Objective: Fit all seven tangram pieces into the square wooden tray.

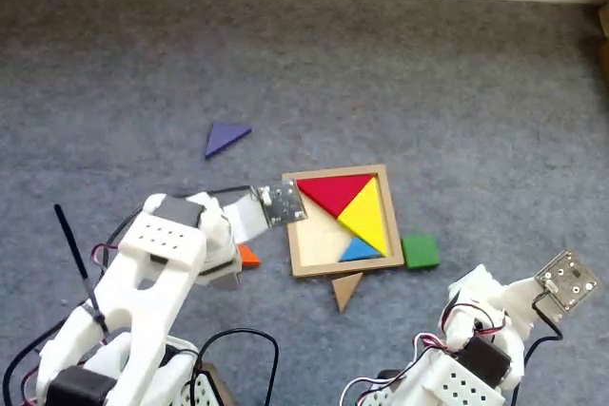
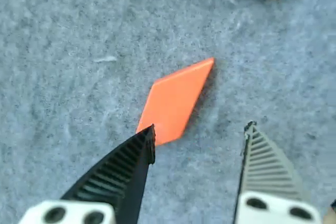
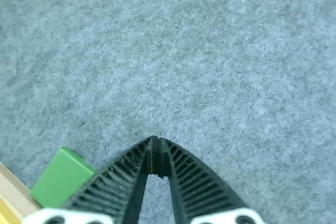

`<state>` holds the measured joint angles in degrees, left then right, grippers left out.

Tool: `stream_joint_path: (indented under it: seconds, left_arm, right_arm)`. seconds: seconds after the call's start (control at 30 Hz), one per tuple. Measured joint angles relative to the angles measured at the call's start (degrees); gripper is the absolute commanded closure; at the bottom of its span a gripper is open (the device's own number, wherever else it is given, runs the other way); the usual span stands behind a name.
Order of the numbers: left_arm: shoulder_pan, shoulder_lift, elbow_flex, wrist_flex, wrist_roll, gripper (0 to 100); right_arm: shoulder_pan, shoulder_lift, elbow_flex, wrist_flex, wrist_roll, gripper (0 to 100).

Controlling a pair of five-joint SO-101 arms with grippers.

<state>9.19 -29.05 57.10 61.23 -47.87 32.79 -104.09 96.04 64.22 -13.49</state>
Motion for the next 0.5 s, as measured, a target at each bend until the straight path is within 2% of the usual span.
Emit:
stream_joint_path:
  seconds: [0.13,0.33,0.5]
  left_arm:
    - [-0.09,1.67,0.44,-3.16,0.44,75]
    - [0.44,13.19,-2.20,-9.23,0.26,75]
    - [0.35,24.35,-11.87,-3.43,2.64,82]
  right_arm:
    - [0.00,0.00,0.00,0.00,0.00,98.9]
    - [0.00,0.00,0.00,0.00,0.00,98.9]
    - [0.00,0.00,0.00,0.00,0.00,98.9]
